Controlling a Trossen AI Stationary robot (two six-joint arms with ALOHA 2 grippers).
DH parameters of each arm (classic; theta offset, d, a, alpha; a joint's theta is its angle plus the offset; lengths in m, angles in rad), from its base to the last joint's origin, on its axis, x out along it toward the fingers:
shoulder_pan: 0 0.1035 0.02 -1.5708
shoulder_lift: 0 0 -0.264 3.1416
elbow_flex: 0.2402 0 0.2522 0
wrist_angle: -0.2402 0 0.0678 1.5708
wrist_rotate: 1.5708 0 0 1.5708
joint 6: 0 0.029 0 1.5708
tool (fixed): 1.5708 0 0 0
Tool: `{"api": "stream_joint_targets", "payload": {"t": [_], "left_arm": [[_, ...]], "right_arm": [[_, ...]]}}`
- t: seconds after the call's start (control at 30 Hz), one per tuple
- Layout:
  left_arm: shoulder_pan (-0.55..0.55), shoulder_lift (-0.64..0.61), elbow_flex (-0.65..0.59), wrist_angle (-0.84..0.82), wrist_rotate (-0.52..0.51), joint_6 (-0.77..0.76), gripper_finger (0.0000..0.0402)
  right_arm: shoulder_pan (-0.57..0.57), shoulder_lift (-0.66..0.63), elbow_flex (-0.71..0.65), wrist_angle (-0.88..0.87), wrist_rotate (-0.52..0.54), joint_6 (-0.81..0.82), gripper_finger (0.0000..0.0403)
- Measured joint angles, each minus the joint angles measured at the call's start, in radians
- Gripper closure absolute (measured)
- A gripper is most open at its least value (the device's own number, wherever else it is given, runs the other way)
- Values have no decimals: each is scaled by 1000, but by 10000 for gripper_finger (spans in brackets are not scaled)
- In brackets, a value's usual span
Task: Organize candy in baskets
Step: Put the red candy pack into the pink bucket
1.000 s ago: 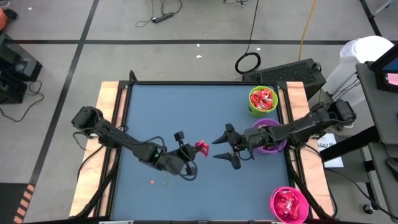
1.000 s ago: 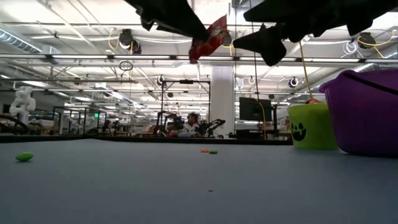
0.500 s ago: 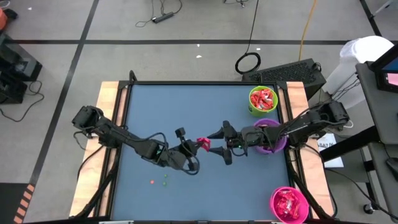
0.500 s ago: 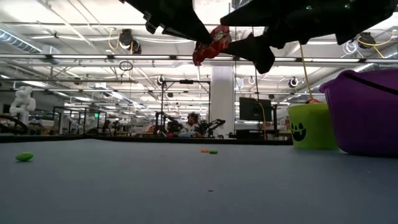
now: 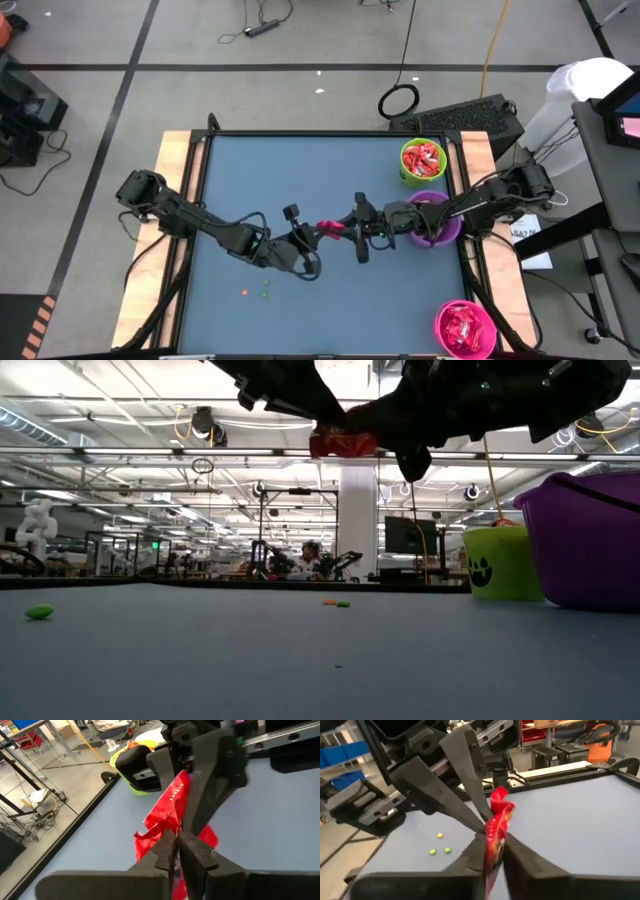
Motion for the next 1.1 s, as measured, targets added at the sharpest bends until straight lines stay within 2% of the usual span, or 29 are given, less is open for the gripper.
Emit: {"api": "stream_joint_targets", "payload": {"t": [0.07,0.23,0.37,0.43,0.67,0.87,1.0,1.1], "left_arm": [[0,0,0,-2,4,6,361],[1,-1,0,-6,62,6,310],[-29,-24,0,-22,205,0,267],[-53,-45,0,-49,263,-2,253],[-123,-43,1,-146,267,-3,244],[-122,-29,-11,-134,256,-2,244],[-113,-24,-10,-132,254,6,244],[-104,-24,-10,-129,250,-1,244]], "right_arm": [[0,0,0,-6,0,-26,385],[0,-6,0,-36,-11,-76,383],[6,-65,8,-152,17,-109,395],[16,-116,31,-289,16,-110,395],[103,-270,223,-953,0,-26,388],[199,-294,422,-1513,-139,206,386],[273,-296,504,-1671,-209,400,386],[343,-295,518,-1701,-287,565,385]]}}
